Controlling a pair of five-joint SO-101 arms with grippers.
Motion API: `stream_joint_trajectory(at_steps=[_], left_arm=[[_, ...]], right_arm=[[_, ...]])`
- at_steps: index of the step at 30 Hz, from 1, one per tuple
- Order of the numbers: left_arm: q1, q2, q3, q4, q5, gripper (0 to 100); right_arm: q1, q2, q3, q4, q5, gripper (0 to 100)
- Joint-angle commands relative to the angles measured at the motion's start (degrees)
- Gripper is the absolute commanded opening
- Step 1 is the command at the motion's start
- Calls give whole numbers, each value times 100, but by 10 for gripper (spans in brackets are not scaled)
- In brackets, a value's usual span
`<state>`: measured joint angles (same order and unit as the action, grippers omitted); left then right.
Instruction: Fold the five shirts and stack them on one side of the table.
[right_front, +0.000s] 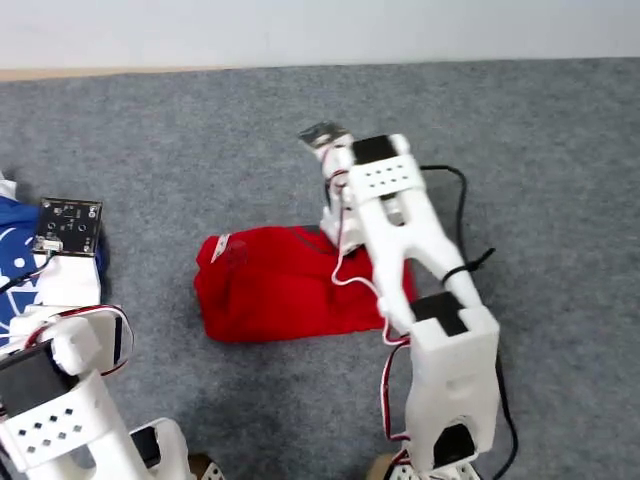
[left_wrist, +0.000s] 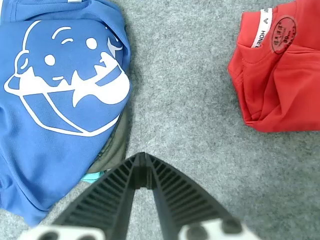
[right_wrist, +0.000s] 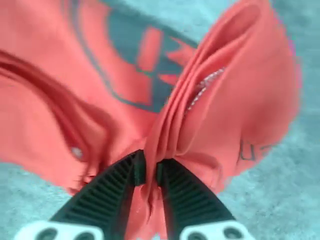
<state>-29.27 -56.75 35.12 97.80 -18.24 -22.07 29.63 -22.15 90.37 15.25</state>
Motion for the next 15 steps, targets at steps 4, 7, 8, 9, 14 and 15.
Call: stream_joint_trajectory(at_steps=[4,7,8,9,14,15], left_arm=[[-26,-79,-22,-62,9,4],[-26,-79,-22,-62,9,4],[-26,-79,-22,-62,9,4],[-35,-79,-22,-62,18,4],[-44,-79,-22,-35,26,4],[-44,-79,-22,-35,26,4]], right_arm=[[-541,-409,-747,400,-9,9],[-796,-365,-1081,646,9,9],[-875,-365,-1160,690,18,9],[-945,-365,-1240,725,18,9],[-1358,-365,-1327,769,9,9],[-1446,-356,-1327,787,9,9]])
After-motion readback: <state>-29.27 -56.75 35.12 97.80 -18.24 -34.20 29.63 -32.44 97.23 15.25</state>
